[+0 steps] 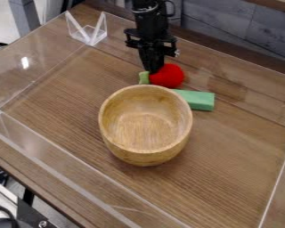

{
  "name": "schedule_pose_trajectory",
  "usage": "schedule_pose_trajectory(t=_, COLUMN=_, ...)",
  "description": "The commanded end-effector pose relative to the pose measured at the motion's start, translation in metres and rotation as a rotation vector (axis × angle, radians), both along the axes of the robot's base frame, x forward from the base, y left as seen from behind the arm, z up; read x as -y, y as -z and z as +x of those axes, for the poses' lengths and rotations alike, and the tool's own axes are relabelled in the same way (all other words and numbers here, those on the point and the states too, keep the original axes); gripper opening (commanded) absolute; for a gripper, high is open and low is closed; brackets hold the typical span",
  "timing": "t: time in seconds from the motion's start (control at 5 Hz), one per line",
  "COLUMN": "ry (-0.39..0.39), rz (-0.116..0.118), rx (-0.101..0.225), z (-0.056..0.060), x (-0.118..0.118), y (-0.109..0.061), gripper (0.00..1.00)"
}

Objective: Move the red fruit to the left

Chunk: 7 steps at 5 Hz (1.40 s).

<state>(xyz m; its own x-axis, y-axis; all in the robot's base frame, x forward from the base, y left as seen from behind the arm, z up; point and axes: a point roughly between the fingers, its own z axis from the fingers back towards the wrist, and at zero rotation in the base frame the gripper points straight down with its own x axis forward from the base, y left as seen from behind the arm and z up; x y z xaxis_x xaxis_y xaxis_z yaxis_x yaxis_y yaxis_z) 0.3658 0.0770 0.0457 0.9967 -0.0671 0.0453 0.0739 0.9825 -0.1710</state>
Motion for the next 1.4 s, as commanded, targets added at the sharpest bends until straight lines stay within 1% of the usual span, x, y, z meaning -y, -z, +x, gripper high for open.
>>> schedule_pose_trajectory(t=0.0, ry=-0.013, rz=0.017, rx=0.097, z=0.009, x=-0.009, y=-0.044, gripper=0.00)
schedule_pose_trajectory(t=0.2, ry=-0.015, rz=0.012, rx=0.108, z=0.010, x=-0.011, y=-0.055, gripper=0.00)
schedule_pose_trajectory(t=0.6, ry=-0.040, rz=0.004, rx=0.142, z=0.000, x=-0.030, y=-0.054, gripper=0.00)
schedule_pose_trajectory(t=0.8, ry=-0.075, rz=0.001, rx=0.153, z=-0.003, x=-0.042, y=-0.056, gripper=0.00)
schedule_pose_trajectory(t=1.0, ry=-0.102, rz=0.009, rx=0.150, z=-0.004, x=-0.052, y=-0.048, gripper=0.00)
schedule_pose_trajectory(t=1.2, ry=-0.048, rz=0.010, rx=0.158, z=-0.002, x=-0.058, y=-0.051, gripper=0.00)
